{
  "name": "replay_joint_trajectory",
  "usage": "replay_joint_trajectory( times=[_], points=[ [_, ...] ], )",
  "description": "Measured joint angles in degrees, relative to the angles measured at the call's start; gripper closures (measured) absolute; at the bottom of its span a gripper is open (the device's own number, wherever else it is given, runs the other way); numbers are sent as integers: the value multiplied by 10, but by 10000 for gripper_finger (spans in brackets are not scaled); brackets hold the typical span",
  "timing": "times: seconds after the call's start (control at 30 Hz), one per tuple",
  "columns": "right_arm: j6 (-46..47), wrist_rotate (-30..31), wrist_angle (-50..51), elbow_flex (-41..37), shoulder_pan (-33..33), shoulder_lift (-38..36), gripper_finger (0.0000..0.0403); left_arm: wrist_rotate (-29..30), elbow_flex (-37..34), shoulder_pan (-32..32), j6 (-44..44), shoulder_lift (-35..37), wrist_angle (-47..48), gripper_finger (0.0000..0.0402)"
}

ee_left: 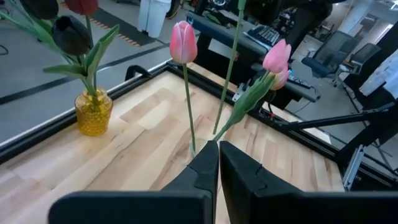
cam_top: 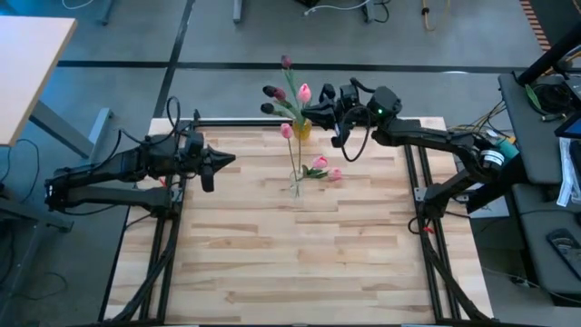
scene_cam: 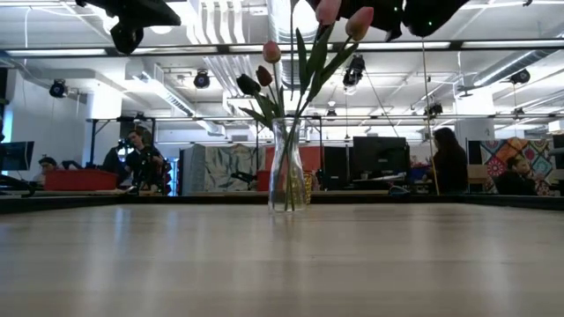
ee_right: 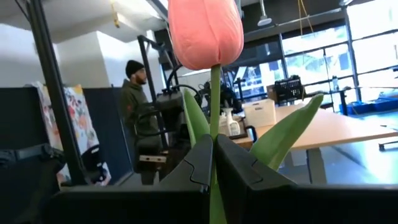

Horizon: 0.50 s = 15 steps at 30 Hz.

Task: Sort flowers into vase by color
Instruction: Put the pink flower into the transparent vase

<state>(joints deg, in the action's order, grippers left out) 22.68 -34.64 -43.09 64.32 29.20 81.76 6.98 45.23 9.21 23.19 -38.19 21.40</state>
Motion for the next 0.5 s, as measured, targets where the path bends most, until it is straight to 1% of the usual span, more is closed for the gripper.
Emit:
replay_joint_trajectory(
  times=[0.27,0.5],
  points=[
    [13,33,-92,-68,-1,0,394,0,0,0,0,-15,0,402],
    [-3,52,-117,-94,-4,1,394,0,0,0,0,-15,0,402]
  ],
)
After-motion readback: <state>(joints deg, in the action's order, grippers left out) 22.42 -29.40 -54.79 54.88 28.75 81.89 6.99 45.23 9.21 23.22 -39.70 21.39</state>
